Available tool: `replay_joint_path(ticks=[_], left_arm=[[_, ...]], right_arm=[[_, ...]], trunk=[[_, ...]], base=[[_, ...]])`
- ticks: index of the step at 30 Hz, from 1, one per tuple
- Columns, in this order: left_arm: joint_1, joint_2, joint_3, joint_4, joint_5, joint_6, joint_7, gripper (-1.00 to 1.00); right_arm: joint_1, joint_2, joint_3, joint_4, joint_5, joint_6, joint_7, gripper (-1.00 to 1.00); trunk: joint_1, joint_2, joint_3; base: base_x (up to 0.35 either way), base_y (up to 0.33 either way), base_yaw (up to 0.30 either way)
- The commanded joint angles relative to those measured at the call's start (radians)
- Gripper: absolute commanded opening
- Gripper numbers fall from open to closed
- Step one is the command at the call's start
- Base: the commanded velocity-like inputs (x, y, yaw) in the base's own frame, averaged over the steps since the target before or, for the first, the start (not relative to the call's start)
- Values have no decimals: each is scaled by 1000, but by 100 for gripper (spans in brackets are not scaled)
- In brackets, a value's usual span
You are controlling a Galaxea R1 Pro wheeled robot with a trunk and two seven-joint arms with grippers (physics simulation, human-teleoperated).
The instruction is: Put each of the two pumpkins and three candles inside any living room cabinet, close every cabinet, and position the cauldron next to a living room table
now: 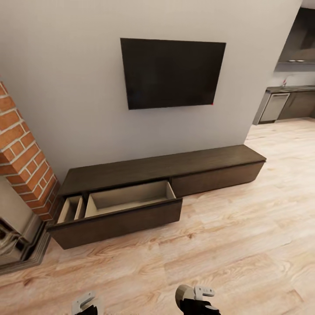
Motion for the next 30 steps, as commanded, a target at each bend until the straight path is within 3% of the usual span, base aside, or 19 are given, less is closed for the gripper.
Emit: replay_joint_path(ticks=[1,13,30], left_arm=[[0,0,0,0,0,0,0,-100],[0,0,0,0,0,0,0,-100],[0,0,0,0,0,0,0,-100]], right_arm=[[0,0,0,0,0,0,0,-100],[0,0,0,0,0,0,0,-100],[0,-3,0,0,2,0,1,-100]], trunk=[[0,0,0],[0,0,0],[0,0,0]], base=[[4,-13,291],[25,-7,291],[268,-95,270]])
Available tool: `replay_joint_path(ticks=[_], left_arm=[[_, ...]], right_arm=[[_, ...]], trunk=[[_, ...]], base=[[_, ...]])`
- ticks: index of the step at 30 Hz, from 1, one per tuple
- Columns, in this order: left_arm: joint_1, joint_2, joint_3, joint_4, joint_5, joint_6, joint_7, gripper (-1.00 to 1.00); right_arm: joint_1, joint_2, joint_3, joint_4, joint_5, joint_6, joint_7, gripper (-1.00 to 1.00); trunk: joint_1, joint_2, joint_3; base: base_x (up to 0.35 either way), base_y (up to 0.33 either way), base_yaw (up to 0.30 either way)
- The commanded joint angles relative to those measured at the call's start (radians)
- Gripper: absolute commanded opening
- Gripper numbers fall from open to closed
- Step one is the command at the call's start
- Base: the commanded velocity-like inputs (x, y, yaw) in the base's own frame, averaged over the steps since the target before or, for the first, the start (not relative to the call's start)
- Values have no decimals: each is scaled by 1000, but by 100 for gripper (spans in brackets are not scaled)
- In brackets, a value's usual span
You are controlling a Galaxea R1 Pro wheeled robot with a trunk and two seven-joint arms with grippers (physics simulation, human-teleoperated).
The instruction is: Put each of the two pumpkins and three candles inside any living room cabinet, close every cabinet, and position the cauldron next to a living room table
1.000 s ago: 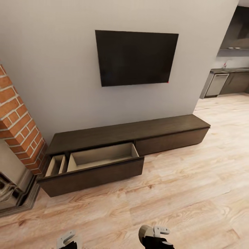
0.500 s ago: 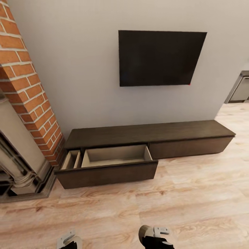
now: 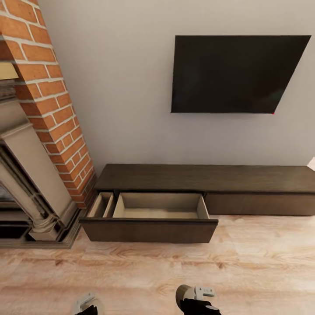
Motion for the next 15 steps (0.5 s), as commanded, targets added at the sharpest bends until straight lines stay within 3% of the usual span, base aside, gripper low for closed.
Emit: replay_joint_path(ticks=[1,9,15], left_arm=[[0,0,0,0,0,0,0,-100],[0,0,0,0,0,0,0,-100],[0,0,0,0,0,0,0,-100]], right_arm=[[0,0,0,0,1,0,0,-100],[-1,-11,0,0,1,-5,0,-100],[-1,-11,-1,-2,1,-6,1,-100]], trunk=[[0,0,0],[0,0,0],[0,0,0]], base=[[286,-14,62],[276,-33,7],[79,-49,-1]])
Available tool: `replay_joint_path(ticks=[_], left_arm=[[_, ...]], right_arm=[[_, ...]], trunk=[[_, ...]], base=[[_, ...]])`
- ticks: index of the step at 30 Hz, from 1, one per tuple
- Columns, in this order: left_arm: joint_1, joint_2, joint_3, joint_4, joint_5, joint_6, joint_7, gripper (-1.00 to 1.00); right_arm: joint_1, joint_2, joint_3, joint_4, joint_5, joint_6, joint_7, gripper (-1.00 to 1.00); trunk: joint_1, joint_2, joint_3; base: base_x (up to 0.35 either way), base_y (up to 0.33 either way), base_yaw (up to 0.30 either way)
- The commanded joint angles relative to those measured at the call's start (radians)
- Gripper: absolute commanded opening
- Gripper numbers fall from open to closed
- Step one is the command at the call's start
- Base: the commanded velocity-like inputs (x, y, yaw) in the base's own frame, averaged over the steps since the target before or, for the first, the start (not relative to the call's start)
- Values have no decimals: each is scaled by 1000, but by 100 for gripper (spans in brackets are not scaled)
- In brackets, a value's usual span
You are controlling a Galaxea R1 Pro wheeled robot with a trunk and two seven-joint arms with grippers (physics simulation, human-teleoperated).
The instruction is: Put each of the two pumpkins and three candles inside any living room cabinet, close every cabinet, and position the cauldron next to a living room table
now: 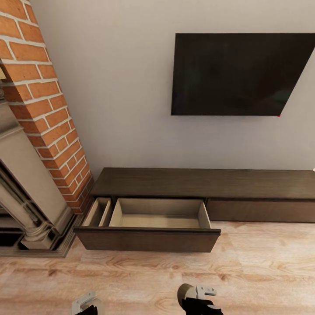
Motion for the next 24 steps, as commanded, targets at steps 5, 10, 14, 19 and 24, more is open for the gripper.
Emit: replay_joint_path(ticks=[5,10,14,19,24], left_arm=[[0,0,1,0,5,1,2,-100],[0,0,4,0,7,1,3,-100],[0,0,6,0,7,3,6,-100],[0,1,13,-3,8,14,17,-100],[0,2,15,-3,9,19,19,-100]], right_arm=[[0,1,1,-1,-2,3,0,-100],[0,0,1,-1,-2,3,1,-100],[0,1,-1,-1,-2,3,0,-100],[0,2,-1,-1,-3,4,-1,-100],[0,1,-5,-1,-3,6,1,-100]], trunk=[[0,0,0],[0,0,0],[0,0,0],[0,0,0],[0,0,0]], base=[[4,-2,0],[0,0,0],[0,0,0],[0,0,0],[0,0,0]])
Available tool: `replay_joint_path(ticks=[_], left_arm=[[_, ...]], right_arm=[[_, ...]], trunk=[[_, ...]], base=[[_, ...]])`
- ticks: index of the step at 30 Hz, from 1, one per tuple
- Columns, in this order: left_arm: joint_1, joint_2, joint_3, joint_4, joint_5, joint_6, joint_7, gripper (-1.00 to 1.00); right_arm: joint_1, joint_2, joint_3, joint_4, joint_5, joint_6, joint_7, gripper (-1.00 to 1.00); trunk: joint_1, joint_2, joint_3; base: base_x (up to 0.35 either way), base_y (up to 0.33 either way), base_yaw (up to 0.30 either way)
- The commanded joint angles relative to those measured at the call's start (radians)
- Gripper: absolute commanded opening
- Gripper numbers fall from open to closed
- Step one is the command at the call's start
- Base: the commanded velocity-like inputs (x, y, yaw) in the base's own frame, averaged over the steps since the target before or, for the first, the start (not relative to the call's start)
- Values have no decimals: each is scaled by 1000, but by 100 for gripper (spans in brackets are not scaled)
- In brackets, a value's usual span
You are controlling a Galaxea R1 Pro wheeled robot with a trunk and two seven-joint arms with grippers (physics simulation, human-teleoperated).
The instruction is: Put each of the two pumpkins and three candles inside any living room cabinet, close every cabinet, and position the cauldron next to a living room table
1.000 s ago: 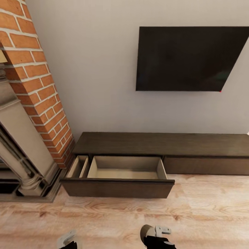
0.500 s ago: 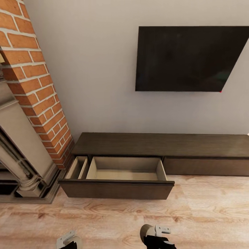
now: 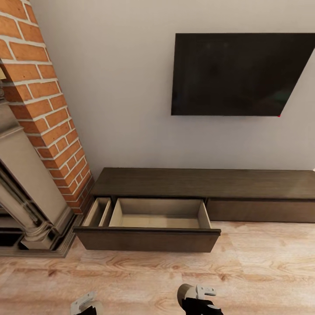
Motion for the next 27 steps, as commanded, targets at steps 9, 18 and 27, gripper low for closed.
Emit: replay_joint_path(ticks=[9,18,27], left_arm=[[-3,1,3,-9,1,105,-4,-100],[-16,-35,-3,-417,0,740,-5,-100],[-17,-157,-53,-915,-5,1041,-3,-100]], right_arm=[[0,12,5,-8,2,57,-1,-100],[-63,20,-56,-389,-11,653,-91,-100],[-143,58,-295,-632,-19,890,-206,-100]], trunk=[[-31,56,25],[-65,119,53],[-100,182,81]], base=[[0,0,0],[0,0,0],[0,0,0]])
